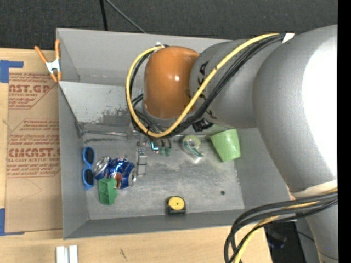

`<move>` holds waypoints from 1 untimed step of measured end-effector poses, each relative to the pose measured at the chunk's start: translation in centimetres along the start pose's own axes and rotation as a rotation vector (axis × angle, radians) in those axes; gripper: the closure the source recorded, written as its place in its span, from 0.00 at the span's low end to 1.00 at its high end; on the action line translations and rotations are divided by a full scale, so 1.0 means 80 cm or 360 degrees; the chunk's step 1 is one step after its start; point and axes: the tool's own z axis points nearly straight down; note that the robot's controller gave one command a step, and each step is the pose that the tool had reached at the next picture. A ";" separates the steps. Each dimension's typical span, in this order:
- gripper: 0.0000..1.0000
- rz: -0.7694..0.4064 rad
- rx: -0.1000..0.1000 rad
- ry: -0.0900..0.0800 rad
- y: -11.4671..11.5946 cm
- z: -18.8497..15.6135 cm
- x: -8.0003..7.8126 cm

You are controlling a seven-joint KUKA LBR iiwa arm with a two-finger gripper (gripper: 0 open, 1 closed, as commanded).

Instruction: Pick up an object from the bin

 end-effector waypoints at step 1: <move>0.00 -0.0520 0.0001 0.0000 0.050 0.083 0.080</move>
Offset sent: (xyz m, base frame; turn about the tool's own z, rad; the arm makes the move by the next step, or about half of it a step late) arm -0.0616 0.0380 -0.0629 -0.3231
